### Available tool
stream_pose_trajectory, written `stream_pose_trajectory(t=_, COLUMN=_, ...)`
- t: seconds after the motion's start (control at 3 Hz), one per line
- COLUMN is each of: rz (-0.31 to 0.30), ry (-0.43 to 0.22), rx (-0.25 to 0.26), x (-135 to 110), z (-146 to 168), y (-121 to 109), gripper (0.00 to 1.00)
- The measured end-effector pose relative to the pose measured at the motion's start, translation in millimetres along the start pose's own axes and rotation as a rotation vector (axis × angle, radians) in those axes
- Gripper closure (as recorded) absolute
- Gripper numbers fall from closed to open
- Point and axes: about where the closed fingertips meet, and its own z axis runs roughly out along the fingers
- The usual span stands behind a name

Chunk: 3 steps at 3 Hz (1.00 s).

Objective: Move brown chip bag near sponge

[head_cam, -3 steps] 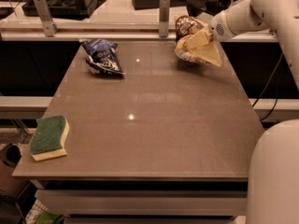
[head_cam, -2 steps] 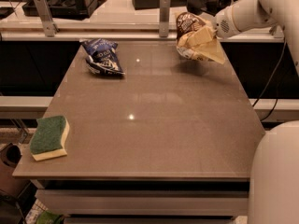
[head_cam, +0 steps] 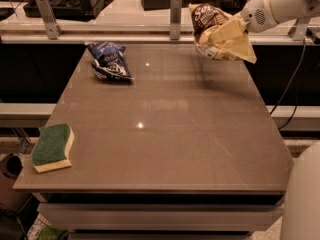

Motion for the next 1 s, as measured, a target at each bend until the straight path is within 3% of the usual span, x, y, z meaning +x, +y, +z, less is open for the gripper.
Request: stream_pose_trajectory(t=1.0, rz=-0.09, ry=0.056, rx=-0.009, x=-7, z=-65, y=67, gripper=1.0)
